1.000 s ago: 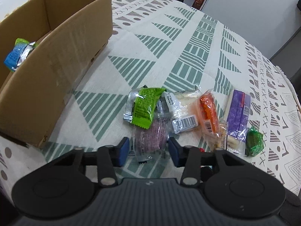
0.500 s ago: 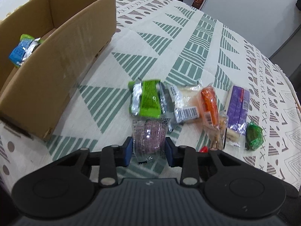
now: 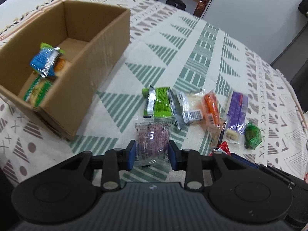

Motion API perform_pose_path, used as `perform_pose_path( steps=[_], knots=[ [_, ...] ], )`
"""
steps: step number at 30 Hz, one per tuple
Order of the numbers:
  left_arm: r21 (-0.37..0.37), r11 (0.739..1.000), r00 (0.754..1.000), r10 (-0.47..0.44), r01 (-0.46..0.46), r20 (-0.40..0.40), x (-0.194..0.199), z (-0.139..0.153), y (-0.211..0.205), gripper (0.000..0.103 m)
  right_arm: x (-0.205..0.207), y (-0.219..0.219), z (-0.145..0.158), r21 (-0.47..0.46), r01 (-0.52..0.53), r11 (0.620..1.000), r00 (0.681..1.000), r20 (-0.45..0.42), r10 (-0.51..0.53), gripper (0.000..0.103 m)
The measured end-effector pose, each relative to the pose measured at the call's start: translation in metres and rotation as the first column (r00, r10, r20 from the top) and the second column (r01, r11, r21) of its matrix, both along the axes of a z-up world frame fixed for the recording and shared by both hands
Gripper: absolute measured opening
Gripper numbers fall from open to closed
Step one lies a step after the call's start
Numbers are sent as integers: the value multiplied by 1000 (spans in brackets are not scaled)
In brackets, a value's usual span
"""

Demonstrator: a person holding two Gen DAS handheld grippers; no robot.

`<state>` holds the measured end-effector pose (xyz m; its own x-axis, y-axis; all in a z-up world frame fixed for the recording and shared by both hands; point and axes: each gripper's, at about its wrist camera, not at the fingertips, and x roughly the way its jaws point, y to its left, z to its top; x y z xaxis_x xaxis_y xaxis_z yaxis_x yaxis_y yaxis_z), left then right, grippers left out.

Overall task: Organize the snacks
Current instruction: 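Grasp the pink candy bag with the left gripper while the right grasps the red-blue stick packet, then carry both held packets up and over the cardboard box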

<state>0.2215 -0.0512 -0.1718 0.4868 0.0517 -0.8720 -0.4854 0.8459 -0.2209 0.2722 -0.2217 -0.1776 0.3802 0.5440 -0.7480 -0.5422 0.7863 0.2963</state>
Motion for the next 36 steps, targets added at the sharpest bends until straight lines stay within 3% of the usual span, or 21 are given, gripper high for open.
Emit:
perform_pose_path(
  steps=[22,36],
  knots=[
    [27,999,990,24,-28,141,-45,70,32,34,-20,17,57,167,88,982,992,77,-102,26],
    [17,996,977,85,-90,197,-67,95,79,34,-39,63,72,223,98,970,988,94,-121,26]
  ],
)
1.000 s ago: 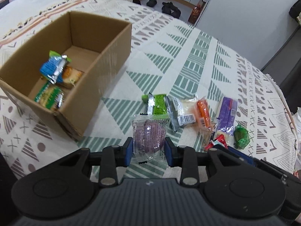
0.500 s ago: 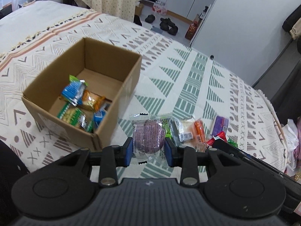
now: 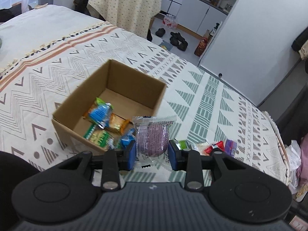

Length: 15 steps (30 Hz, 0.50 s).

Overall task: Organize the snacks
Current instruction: 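Carry both held packets up and over the cardboard box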

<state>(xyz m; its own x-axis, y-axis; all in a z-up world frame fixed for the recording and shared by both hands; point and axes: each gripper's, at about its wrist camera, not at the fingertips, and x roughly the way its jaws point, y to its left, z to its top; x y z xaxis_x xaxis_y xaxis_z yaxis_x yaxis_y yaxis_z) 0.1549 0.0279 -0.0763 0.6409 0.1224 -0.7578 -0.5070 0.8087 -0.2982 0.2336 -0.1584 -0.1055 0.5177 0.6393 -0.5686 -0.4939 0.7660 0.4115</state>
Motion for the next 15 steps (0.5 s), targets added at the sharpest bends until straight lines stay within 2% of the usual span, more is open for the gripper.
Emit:
perform_pose_path(
  steps=[6,15],
  knots=[
    [-9,1000,1000,30,-30,9,-5,4,27,34,-7,16,3,16,11,1000,999,34,-11,26],
    [-51,997,998,62,-61,25,-3,1,67,34,-5,46,5,24,-6,1000,999,37,5,26]
  ],
)
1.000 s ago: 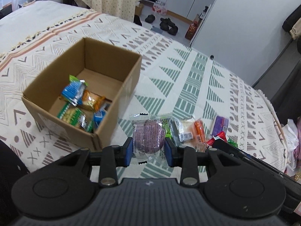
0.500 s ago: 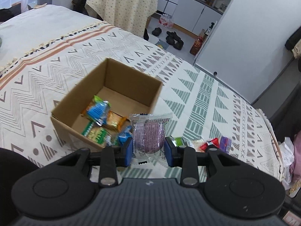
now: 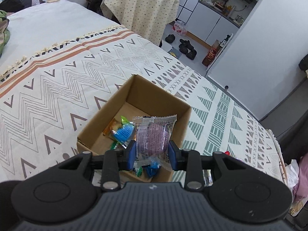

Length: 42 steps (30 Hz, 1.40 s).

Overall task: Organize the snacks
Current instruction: 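Carry both held packets up and over the cardboard box, then open both grippers to drop the packets into the box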

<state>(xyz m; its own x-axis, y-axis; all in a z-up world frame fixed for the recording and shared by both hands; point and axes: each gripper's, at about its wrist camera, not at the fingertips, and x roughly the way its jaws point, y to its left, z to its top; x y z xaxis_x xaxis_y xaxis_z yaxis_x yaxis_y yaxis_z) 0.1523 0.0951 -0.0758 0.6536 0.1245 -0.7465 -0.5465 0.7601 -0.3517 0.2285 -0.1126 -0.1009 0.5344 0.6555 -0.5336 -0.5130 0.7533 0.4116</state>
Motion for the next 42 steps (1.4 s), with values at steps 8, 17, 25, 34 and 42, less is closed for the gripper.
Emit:
perform_pose_path(
  steps=[8,17,25,34,42],
  knots=[
    [-55,998,1000,4,-4,-1,13,-13,34,34,2,31,0,23,-25,999,1000,16,24,26],
    [-119,993,1000,-23,24,4,42,-30,62,34,15,65,0,-13,-35,999,999,21,35,26],
    [-157,987,999,-42,43,11,61,-37,72,37,28,90,-4,-63,-18,998,1000,13,19,26],
    [-175,984,1000,-8,10,14,57,-20,81,70,45,99,20,-146,43,988,997,-57,-52,50],
    [-143,990,999,6,-1,32,33,5,72,85,30,79,36,-199,114,973,987,-92,-135,55]
  ],
)
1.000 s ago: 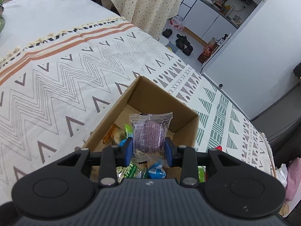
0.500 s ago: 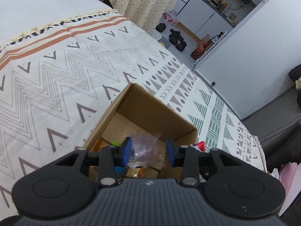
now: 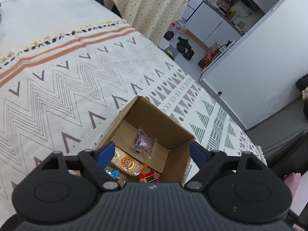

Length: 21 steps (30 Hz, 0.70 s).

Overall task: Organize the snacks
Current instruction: 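Open both grippers to drop the packets into the box, then withdraw both grippers from the box toward the remaining snacks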

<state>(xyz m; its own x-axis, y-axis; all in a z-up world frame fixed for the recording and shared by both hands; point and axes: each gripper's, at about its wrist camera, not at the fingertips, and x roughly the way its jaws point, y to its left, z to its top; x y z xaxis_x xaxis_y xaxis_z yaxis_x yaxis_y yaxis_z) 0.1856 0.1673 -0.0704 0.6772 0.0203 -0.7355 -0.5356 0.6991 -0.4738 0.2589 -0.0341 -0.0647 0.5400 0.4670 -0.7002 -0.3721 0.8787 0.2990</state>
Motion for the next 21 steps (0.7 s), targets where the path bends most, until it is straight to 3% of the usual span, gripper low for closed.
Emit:
perform_pose_path(
  steps=[3,7,10,13,21],
  knots=[
    [6,1000,1000,8,-8,6,-11,10,-4,86,-12,-8,11,6,6,1000,1000,-5,-6,61],
    [29,1000,1000,11,-11,-3,-28,25,-14,92,-33,-11,37,-17,1,1000,999,40,0,80],
    [25,1000,1000,17,-17,-13,-43,35,-18,95,-43,-17,56,-18,10,1000,998,69,-8,83],
    [53,999,1000,12,-12,-7,-58,48,-24,99,-56,-28,69,-14,32,999,994,105,-30,96],
    [132,990,999,-40,40,-1,-88,74,-49,103,-90,-66,72,48,48,998,994,96,-52,103]
  ],
)
